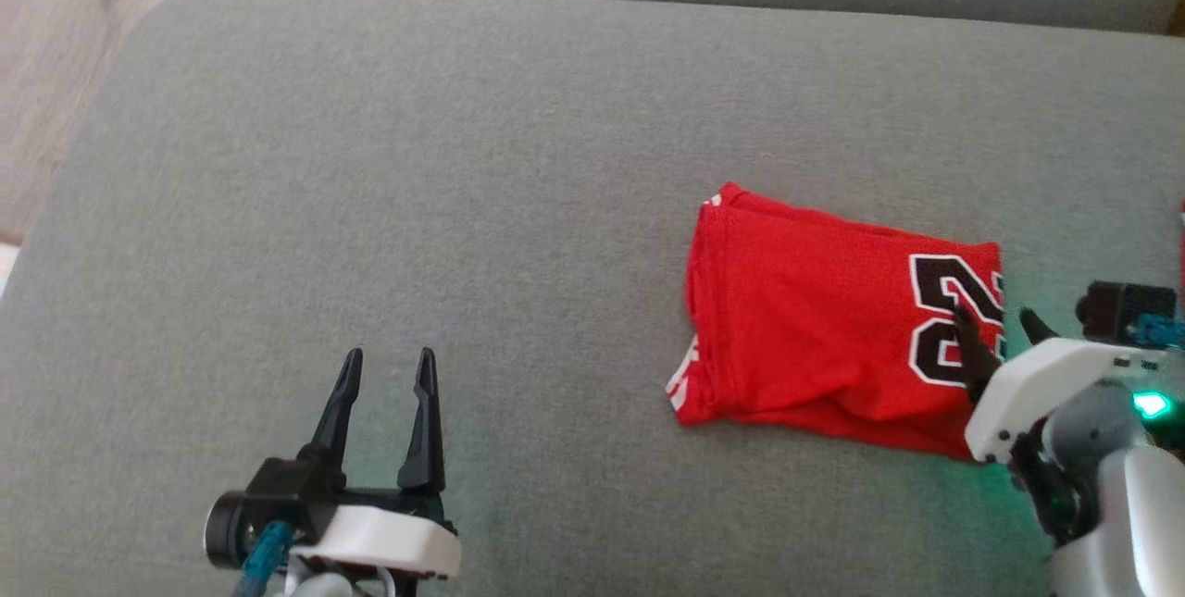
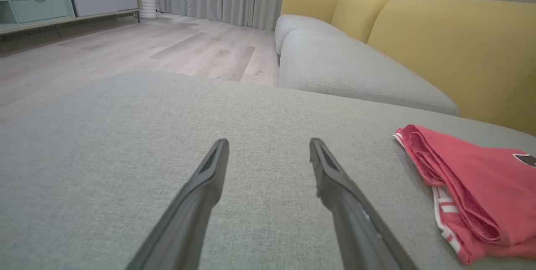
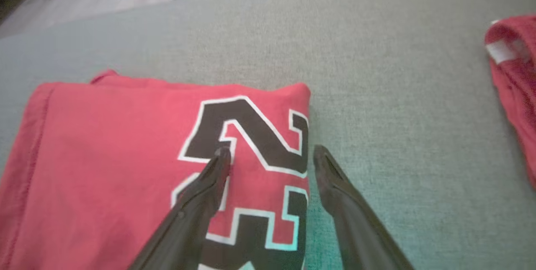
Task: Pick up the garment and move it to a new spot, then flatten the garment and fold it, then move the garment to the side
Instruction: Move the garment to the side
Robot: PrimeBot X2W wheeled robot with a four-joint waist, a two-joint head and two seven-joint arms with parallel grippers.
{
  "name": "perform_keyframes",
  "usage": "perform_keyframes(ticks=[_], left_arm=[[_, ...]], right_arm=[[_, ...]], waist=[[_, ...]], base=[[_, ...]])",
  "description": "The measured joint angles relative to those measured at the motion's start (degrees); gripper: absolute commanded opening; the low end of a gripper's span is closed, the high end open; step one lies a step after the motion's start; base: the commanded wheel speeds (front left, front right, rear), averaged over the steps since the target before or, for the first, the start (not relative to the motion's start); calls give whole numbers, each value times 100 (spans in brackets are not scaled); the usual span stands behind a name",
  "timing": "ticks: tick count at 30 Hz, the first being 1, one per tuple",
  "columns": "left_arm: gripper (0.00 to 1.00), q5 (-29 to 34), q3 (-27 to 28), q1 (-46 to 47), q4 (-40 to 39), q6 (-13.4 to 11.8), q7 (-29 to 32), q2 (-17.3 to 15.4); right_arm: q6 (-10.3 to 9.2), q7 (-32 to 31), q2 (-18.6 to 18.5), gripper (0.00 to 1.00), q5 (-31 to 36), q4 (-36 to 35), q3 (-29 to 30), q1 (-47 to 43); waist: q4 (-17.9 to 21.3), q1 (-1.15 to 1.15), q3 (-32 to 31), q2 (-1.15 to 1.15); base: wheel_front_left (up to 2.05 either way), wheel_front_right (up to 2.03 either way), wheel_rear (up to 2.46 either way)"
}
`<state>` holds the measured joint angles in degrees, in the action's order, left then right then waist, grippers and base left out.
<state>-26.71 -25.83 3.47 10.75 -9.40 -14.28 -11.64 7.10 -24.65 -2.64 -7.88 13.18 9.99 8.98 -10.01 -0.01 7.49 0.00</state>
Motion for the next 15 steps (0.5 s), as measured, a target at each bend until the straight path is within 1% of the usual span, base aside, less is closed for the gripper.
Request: perform_keyframes(ticks=[6,11,13,14,15], left_arm=[[100,55,12,20,27,37,0,33],[100,60,29,24,46,41,-1,60],[100,119,31,25,48,63,-1,68],[100,143,30,28,49,85,-1,70],[100,157,30,32,49,87,-1,75]], right_arm=[[0,-349,-22,100,-58,277,241,2],[0,-401,-22,100,-312,476,299,144],[0,-402,-22,43,-377,563,275,222],[0,-376,-22,19,-376,595,242,255],[0,-310,-21,3,-370,621,214,282]], waist=[[-192,0,170,0],[-197,0,227,0],[-159,0,240,0],[-132,0,246,0],[-102,0,255,0]], base=[[0,0,0],[0,0,0],[0,0,0],[0,0,0],[0,0,0]])
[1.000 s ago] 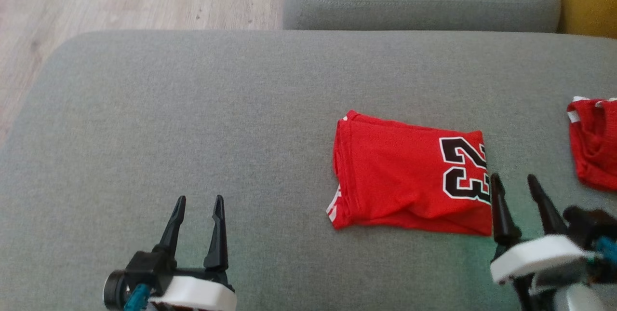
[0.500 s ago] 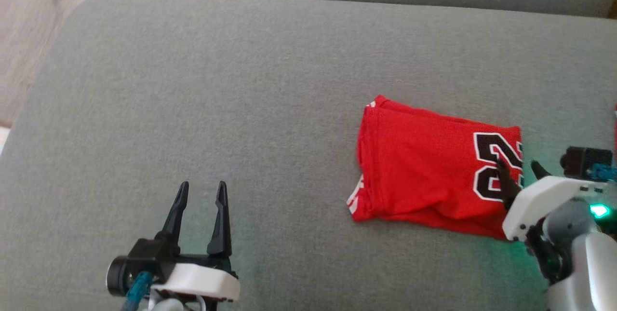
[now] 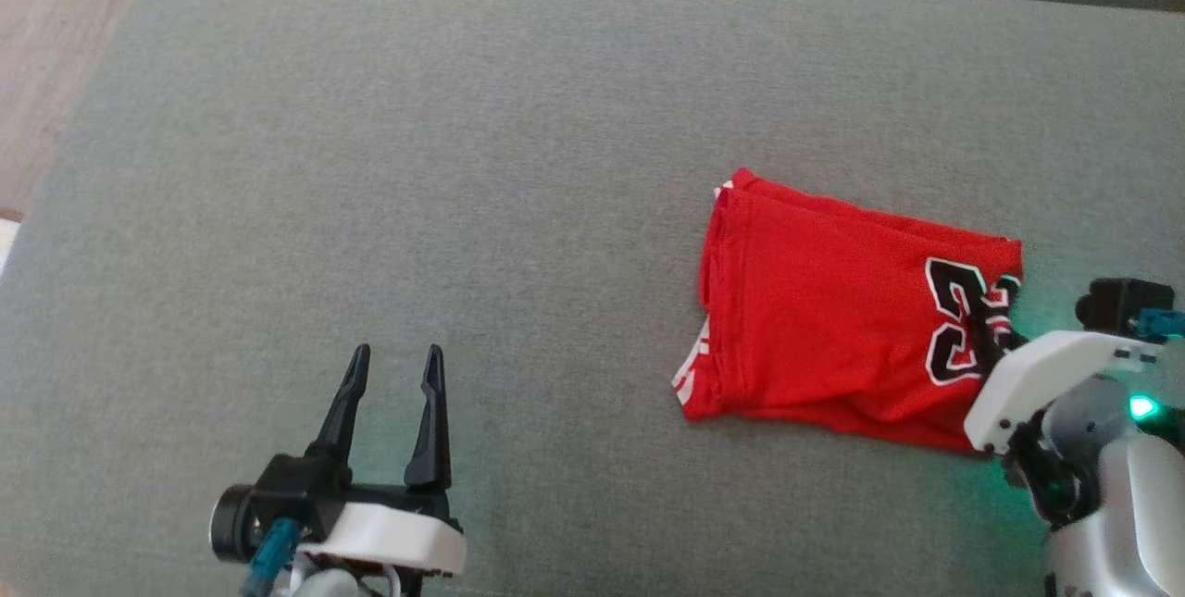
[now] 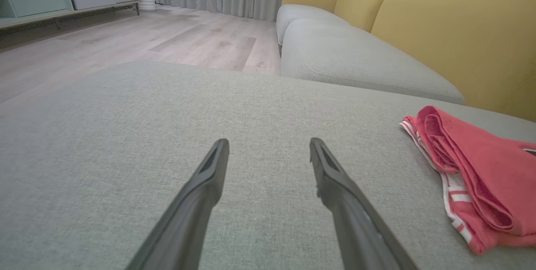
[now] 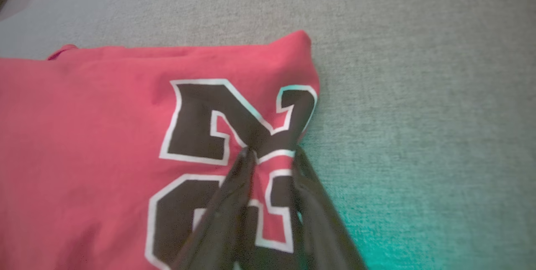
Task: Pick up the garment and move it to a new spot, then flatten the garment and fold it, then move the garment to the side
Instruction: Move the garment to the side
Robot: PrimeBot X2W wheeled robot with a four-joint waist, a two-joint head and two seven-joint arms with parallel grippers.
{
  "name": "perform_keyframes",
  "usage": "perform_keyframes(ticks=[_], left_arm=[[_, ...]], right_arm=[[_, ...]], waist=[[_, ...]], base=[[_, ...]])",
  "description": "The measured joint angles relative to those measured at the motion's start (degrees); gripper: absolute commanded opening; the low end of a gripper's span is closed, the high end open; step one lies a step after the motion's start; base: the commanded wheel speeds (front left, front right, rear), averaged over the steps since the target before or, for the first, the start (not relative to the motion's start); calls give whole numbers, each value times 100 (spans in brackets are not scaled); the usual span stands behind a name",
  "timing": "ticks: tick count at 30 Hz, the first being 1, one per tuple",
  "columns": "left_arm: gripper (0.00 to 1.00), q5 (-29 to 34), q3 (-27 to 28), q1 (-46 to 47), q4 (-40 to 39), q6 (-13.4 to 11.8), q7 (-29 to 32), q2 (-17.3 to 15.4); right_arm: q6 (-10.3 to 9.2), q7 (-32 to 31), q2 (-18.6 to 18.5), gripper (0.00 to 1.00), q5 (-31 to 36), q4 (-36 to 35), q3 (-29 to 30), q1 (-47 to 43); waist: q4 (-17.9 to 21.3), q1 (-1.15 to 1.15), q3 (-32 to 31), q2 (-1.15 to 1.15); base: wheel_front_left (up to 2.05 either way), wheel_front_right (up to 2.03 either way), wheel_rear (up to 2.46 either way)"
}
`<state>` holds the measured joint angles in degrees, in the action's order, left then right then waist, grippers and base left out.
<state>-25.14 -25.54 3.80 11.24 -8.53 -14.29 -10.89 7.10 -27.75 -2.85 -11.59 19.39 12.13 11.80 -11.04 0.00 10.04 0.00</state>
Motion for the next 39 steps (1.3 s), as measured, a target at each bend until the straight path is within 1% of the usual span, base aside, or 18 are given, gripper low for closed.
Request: perform_keyframes(ticks=[1,7,8,11,15,19,25,29,32,34,39], left_arm=[[100,0,0,9,0,4,0,2],[100,54,1,74,-5,32,-9,0],[100,54,1,74,-5,32,-9,0],[100,93,7,76,-37,31,-11,-9],[100,101,31,102,-113,25,-14,-67],[100,177,65,242,-215,1,13,-168],[100,312,-48,570,-363,34,197,-220],[100,355,-68,651,-409,47,301,-303],[100,355,-80,654,-420,47,347,-321],[100,355,-102,654,-416,48,363,-326],[100,353,-105,653,-410,43,361,-335]], right_arm=[[0,75,7,0,2,31,-31,36],[0,524,0,0,167,80,-38,360],[0,524,0,0,167,80,-38,360],[0,587,-69,0,254,-52,-48,526],[0,614,-196,0,310,-270,-79,672],[0,608,-214,0,275,-436,-297,825],[0,665,-323,0,199,-444,-467,1138],[0,756,-310,0,141,-368,-573,1317],[0,817,-300,0,140,-310,-579,1386],[0,869,-287,0,101,-221,-579,1410],[0,996,-292,0,81,-64,-584,1627]], waist=[[38,0,8,0],[419,0,30,0],[419,0,30,0],[712,0,63,0],[1196,0,149,0],[1765,0,279,0],[2576,0,530,0],[2987,0,712,0],[3150,-1,848,0],[3171,-2,899,0],[2988,0,835,0]], base=[[0,0,0],[0,0,0],[0,0,0],[0,0,0],[0,0,0],[0,0,0],[0,0,0],[0,0,0],[0,0,0],[0,0,0],[0,0,0]])
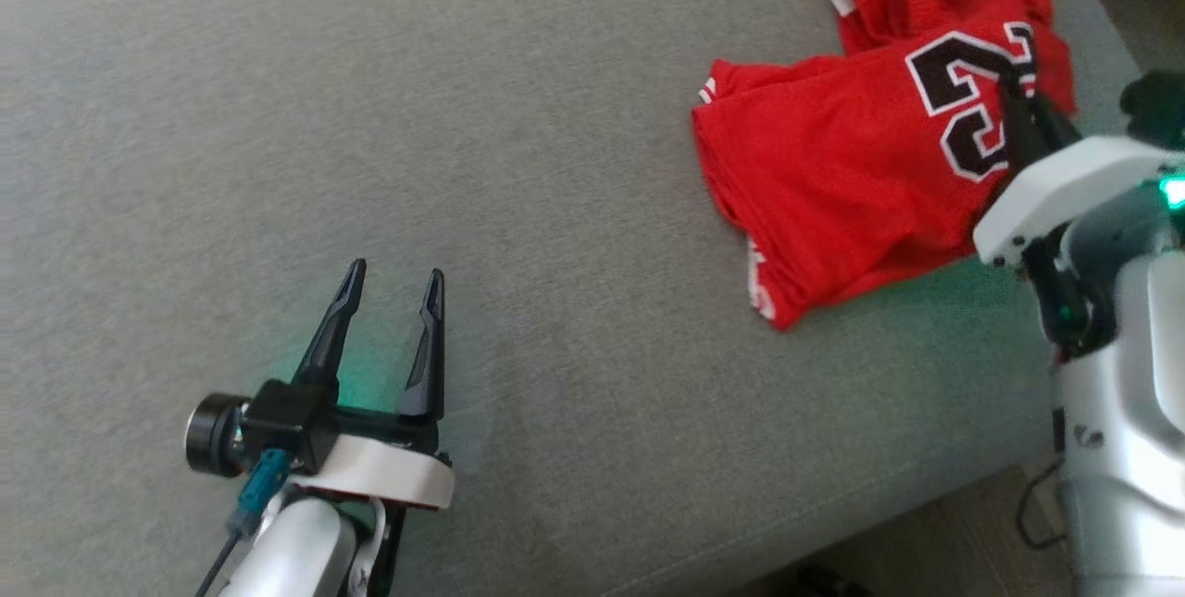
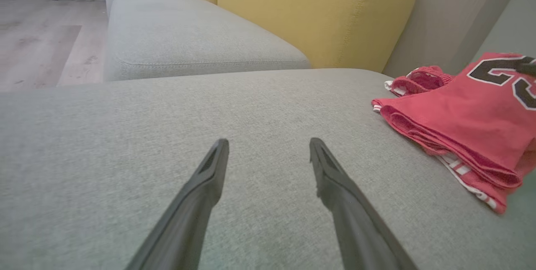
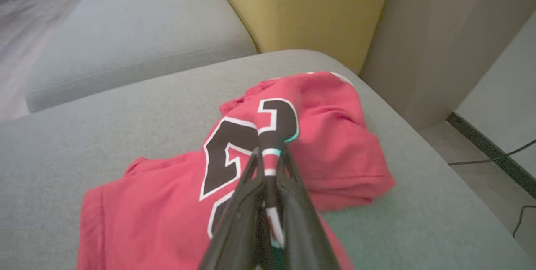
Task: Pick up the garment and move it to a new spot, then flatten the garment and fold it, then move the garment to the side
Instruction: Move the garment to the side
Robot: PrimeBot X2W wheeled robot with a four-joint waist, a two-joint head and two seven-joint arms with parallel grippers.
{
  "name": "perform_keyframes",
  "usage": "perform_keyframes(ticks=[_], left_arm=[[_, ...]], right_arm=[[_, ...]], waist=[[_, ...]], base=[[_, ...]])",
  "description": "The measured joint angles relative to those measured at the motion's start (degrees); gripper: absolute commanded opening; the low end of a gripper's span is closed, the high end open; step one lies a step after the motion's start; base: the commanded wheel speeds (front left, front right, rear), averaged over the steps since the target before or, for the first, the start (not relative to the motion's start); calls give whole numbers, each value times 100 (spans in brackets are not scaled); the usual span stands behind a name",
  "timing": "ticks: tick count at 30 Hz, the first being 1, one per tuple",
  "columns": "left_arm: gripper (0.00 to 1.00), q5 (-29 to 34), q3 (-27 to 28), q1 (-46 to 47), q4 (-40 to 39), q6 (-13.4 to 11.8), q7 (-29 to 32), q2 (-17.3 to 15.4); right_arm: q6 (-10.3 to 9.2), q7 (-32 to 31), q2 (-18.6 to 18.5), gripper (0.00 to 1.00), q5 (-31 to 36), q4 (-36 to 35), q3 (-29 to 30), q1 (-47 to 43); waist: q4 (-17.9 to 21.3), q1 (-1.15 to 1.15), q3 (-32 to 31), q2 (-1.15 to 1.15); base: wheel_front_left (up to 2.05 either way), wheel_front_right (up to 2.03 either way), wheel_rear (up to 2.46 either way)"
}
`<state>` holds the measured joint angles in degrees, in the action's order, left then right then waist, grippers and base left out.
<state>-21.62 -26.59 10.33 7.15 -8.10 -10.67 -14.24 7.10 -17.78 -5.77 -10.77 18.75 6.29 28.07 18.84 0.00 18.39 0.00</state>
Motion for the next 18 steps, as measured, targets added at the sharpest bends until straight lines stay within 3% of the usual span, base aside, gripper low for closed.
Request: perform_keyframes(ticks=[12,18], left_arm=[[100,-26,-71,-4,32,-7,-71,27],[100,-62,-92,-4,49,-48,-111,46]], right_arm=[[0,13,-349,0,154,636,282,1164],[0,13,-856,0,388,708,886,1428]], waist=[[-624,0,-83,0],[-891,0,-23,0]], base=[[0,0,0],[0,0,0]])
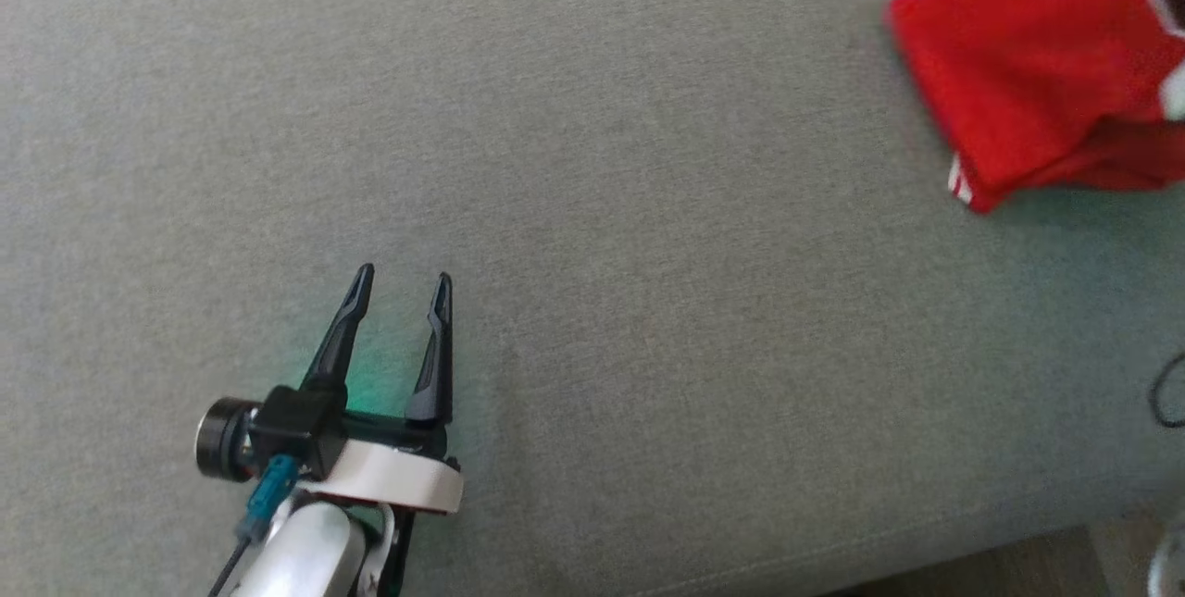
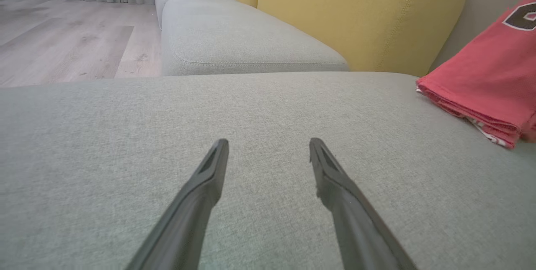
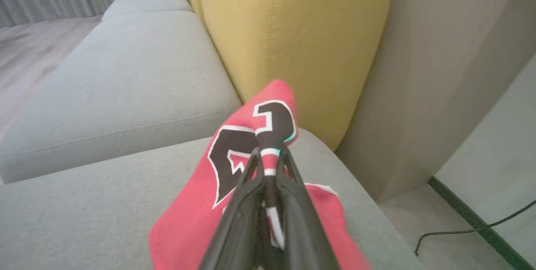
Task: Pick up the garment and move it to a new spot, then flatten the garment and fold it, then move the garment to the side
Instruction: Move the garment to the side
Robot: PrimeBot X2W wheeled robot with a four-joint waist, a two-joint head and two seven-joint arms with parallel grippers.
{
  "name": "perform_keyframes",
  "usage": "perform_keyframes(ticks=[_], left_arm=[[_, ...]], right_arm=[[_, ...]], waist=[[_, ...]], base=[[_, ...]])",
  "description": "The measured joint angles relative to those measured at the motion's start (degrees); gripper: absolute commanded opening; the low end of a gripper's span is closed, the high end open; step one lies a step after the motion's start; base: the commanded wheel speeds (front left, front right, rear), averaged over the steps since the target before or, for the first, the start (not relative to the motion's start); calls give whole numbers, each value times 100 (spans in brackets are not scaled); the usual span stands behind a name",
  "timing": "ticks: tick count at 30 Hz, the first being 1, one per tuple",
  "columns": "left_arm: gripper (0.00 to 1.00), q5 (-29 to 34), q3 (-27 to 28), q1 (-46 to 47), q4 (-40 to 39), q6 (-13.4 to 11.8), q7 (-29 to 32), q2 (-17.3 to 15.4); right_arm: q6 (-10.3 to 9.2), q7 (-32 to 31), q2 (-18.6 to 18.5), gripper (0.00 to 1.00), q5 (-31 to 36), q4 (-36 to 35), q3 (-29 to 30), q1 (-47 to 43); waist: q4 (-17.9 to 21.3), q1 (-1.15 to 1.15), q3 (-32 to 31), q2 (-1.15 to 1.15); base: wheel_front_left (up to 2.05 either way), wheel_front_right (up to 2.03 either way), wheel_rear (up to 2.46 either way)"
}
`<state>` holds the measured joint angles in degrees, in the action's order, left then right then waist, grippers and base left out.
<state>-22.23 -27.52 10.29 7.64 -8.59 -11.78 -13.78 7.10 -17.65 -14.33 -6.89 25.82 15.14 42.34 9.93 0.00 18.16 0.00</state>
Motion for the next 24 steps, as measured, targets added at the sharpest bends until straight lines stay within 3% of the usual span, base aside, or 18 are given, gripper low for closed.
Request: perform_keyframes(ticks=[5,6,7,8,15,24], left_arm=[[100,-5,-3,0,27,1,-24,0],[100,-5,-3,0,30,0,-37,-1],[100,-5,-3,1,32,0,-38,-1],[100,-5,-3,1,32,0,-38,-1],[100,-5,-10,2,33,-8,-37,-14],[100,-14,-23,2,32,-51,-12,-32]], right_arm=[[0,34,-123,0,135,9,497,1],[0,82,-122,8,189,22,612,1],[0,86,-122,76,270,57,712,0],[0,87,-122,100,367,98,786,-4],[0,510,-9,100,799,177,1118,-23],[0,732,175,100,667,62,528,-76]], waist=[[-92,0,41,0],[-102,0,52,0],[-109,0,60,0],[-112,0,67,0],[-84,0,84,0],[-35,0,-38,0]], base=[[0,0,0],[0,0,0],[0,0,0],[0,0,0],[0,0,0],[0,0,0]])
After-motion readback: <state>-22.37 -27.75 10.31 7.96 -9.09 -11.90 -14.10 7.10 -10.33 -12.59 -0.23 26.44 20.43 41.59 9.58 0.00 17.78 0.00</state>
